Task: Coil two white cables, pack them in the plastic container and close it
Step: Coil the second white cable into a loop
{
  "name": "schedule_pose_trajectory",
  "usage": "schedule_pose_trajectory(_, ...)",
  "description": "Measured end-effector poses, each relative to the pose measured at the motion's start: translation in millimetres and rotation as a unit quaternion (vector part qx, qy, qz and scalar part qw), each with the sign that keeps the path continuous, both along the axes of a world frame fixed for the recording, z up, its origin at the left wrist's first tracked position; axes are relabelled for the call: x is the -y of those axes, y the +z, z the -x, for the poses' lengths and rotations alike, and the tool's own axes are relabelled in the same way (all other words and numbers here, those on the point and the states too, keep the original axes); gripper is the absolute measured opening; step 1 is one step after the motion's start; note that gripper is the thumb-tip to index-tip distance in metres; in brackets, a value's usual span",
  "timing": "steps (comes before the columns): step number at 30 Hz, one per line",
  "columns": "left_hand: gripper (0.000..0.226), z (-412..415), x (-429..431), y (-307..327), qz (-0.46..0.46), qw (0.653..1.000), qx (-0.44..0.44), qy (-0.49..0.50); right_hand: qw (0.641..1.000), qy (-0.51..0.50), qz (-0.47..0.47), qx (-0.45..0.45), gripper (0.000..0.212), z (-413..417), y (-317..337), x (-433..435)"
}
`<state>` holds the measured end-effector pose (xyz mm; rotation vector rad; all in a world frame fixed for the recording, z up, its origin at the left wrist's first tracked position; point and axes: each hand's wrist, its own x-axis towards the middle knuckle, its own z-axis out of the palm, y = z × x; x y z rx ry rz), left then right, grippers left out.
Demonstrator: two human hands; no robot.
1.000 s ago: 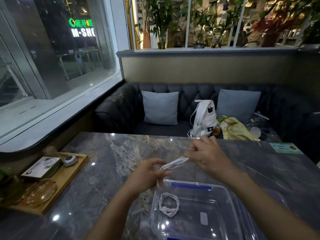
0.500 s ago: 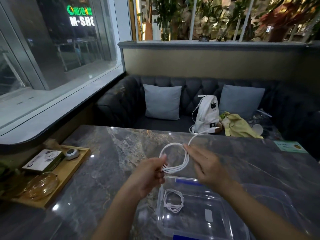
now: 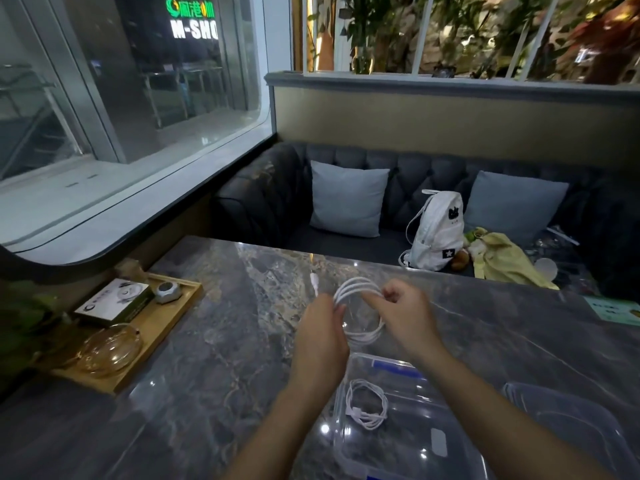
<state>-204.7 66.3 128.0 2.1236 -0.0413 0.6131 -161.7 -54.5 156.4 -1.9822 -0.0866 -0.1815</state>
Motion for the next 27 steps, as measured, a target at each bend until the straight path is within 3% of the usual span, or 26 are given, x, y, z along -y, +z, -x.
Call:
schedule_pose_trajectory(3, 0.015, -4, -7, -4, 0.046, 0.999, -0.011, 0.0, 0.996, 0.08, -0.022, -0.015, 0.023, 1, -1, -3)
schedule_pose_trajectory(8, 0.015, -6, -9, -7, 0.105, 0.99, -0.042, -0.085, 0.953, 0.218, -0.177, -0.115, 0.006, 2, 1, 1)
schedule_pose_trajectory(12, 0.017, -6, -9, -1, 0.227, 0.957, -0.097, -0.155, 0.923, 0.233, -0.265, -0.151, 0.01, -1, 2, 9)
schedule_pose_trajectory(14, 0.018, -9, -9, 2, 0.274, 0.948, -0.103, -0.124, 0.953, 0.193, -0.206, -0.107, 0.016, -2, -2, 11)
schedule_pose_trajectory(17, 0.02, -12, -7, 3, 0.303, 0.941, -0.131, -0.074, 0.994, 0.091, 0.016, 0.054, 0.025, 1, -7, 11)
schedule_pose_trajectory(18, 0.021, -12, -6, 3, 0.305, 0.939, -0.142, -0.067, 0.982, 0.078, 0.099, 0.142, 0.032, 2, -8, 13)
schedule_pose_trajectory(20, 0.022, -11, -3, 3, 0.31, 0.935, -0.157, -0.063, 0.911, 0.113, 0.243, 0.314, 0.03, 4, -8, 18)
schedule_pose_trajectory(21, 0.022, -10, -2, 4, 0.313, 0.934, -0.161, -0.065, 0.876, 0.133, 0.3, 0.354, 0.026, 5, -7, 20)
schedule_pose_trajectory(23, 0.021, -8, 0, 5, 0.312, 0.933, -0.165, -0.075, 0.841, 0.136, 0.357, 0.383, 0.016, 4, -6, 23)
schedule_pose_trajectory(27, 0.019, -6, 4, 11, 0.305, 0.933, -0.161, -0.1, 0.838, 0.093, 0.366, 0.394, 0.006, 5, -7, 24)
